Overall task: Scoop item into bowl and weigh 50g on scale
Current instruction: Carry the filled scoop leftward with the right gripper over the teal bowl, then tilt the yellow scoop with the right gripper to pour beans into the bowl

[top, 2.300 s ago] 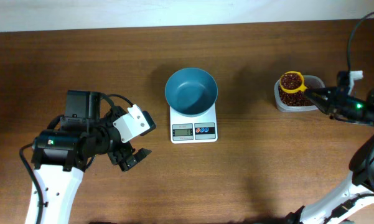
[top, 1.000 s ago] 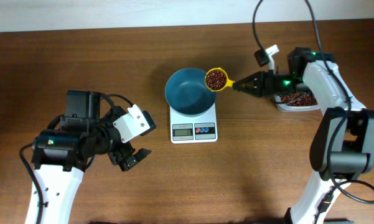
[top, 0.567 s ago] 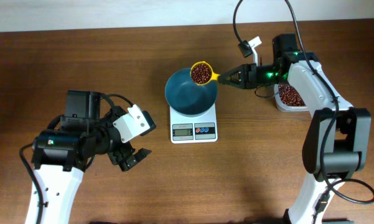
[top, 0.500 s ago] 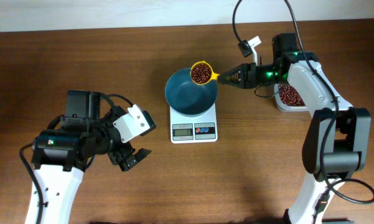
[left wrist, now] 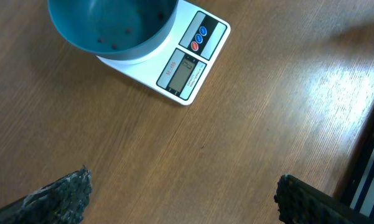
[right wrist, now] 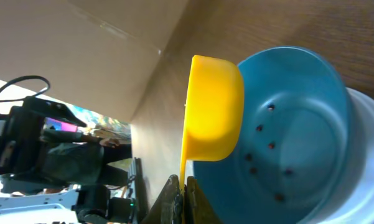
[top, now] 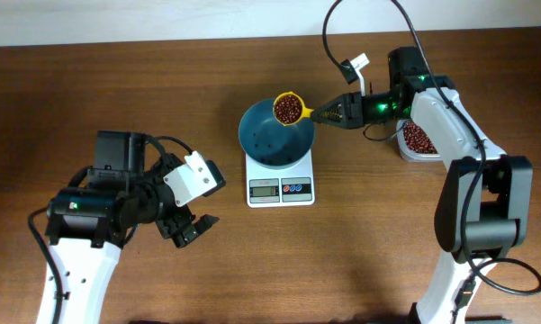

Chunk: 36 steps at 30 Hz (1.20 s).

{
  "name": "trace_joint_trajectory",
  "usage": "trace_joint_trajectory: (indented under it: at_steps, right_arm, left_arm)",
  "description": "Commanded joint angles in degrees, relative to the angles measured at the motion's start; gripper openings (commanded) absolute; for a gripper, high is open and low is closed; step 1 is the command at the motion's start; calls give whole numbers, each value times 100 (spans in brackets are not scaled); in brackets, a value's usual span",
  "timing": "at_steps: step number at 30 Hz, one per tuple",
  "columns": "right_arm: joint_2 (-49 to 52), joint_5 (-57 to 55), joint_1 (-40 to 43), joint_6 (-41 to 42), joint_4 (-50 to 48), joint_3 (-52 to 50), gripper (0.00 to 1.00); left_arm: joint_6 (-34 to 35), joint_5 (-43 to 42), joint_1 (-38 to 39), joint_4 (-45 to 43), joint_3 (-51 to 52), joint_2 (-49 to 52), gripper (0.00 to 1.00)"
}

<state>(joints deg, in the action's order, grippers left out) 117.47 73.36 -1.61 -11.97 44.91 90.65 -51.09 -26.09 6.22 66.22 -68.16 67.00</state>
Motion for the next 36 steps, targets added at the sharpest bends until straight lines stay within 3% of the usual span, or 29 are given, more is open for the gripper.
trace_joint_trajectory:
  at_steps: [1, 36]
  right_arm:
    - [96, -122, -63, -444, -26, 118, 4]
    - [96, -1410, -439, -776, -146, 118, 4]
  left_arm:
    - [-66, 2, -37, -11, 9, -39, 99]
    - [-66, 2, -37, -11, 7, -39, 99]
